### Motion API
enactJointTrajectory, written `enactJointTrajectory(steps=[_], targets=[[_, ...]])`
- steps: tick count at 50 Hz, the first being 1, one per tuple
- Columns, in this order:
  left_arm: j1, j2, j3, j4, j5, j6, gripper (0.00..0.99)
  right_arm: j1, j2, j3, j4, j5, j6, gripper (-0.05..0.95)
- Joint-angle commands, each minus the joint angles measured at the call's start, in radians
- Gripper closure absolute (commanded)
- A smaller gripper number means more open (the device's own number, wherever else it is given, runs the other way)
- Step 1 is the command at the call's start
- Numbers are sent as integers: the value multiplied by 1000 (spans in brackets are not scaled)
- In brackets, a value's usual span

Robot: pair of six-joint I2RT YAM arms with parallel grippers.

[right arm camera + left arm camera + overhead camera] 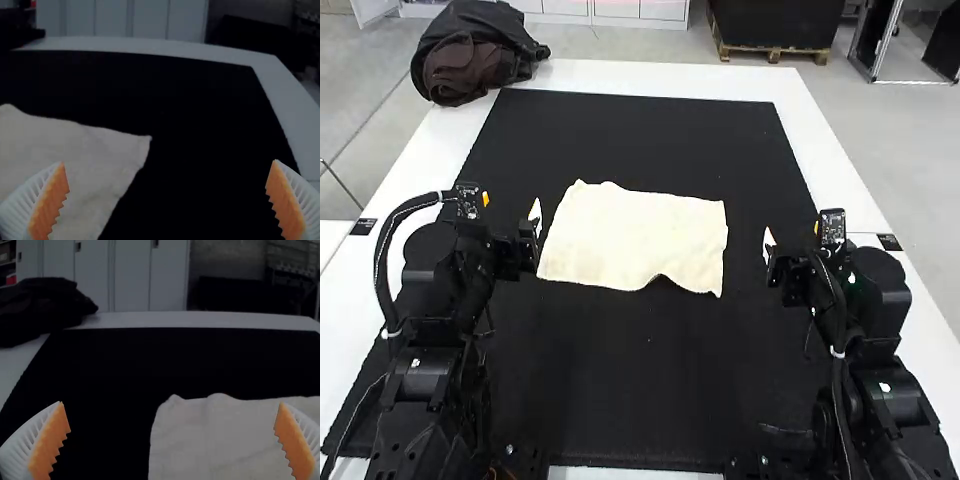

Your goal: Fold the towel.

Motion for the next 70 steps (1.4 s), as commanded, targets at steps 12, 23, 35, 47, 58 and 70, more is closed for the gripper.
enactJointTrajectory(steps=[12, 23, 35, 47, 58, 70], targets=[[2, -6, -4, 4, -13, -9, 36, -14, -6, -4, -1, -8, 12, -11], [2, -4, -4, 4, -13, -9, 36, -14, -7, -4, 2, -9, 12, -11], [0, -6, -4, -1, -17, 83, 36, -13, -6, -4, 17, -57, -57, -11], [2, -6, -4, 90, -36, 312, 36, -13, -6, -6, 253, -74, -166, -7], [3, -4, 7, 387, -172, 298, 38, -24, -4, 60, 373, -37, -136, -7], [-6, 174, 251, 386, -200, 243, 38, -30, 224, 355, 351, -42, -53, -7]])
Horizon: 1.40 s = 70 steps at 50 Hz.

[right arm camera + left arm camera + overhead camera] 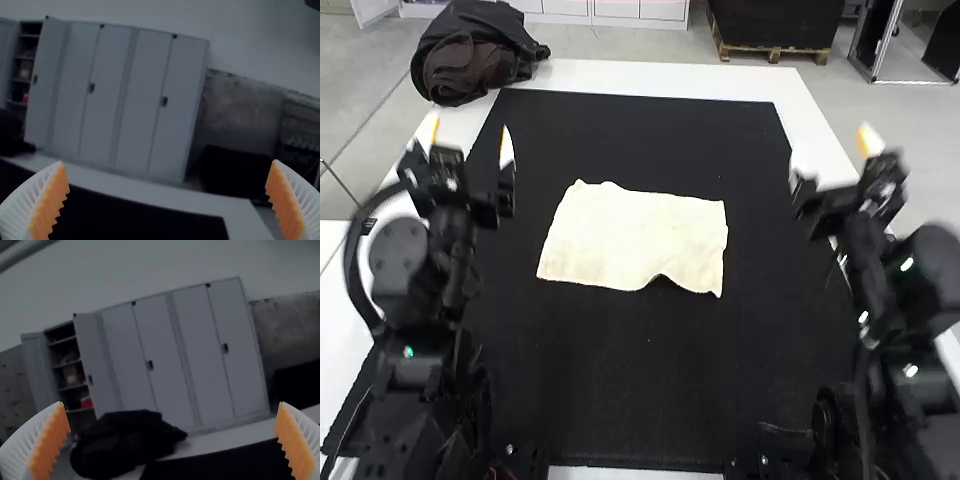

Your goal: Fold the towel.

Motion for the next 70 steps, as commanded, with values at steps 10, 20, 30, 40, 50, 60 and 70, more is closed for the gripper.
enactJointTrajectory(steps=[10, 20, 30, 40, 50, 60, 70], targets=[[-6, 622, 532, -59, 7, -92, 38, -24, 581, 431, -40, 2, 125, -7], [20, 993, 750, -140, -1, -123, 38, -90, 900, 551, -82, -13, 264, -7], [23, 1173, 744, -200, -16, -123, 38, -203, 1149, 509, -65, 36, 307, -3], [16, 1204, 643, -162, -79, -118, 38, -261, 1285, 432, 79, 22, 326, -5], [16, 1216, 546, -83, -82, -128, 46, -242, 1305, 403, 118, -44, 249, -2], [16, 1291, 502, -53, -30, -128, 43, -131, 1337, 399, 116, 2, 212, -11], [17, 1400, 523, -45, 78, -128, 41, -59, 1372, 408, 115, -21, 223, -3]])
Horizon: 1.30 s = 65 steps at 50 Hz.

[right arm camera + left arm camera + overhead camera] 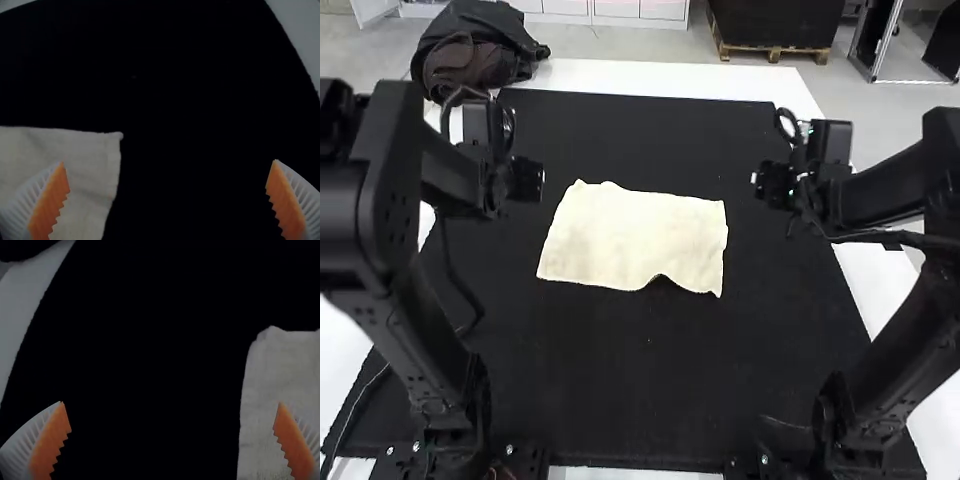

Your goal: Fold the towel.

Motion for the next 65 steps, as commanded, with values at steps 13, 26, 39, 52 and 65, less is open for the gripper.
enactJointTrajectory(steps=[13, 26, 39, 52, 65], targets=[[1, 185, 86, 31, 147, -8, 38, 43, 131, 44, -1, -93, 76, -2], [1, 308, 184, 14, 193, -7, 38, 49, 220, 107, 0, -100, 76, -3], [1, 406, 268, 5, 203, 20, 39, 67, 303, 184, 0, -109, 76, -5], [0, 483, 354, -23, 244, 20, 39, 93, 400, 259, -1, -105, 80, -5], [-8, 550, 414, -38, 272, 26, 43, 110, 470, 302, -1, -105, 80, -5]])
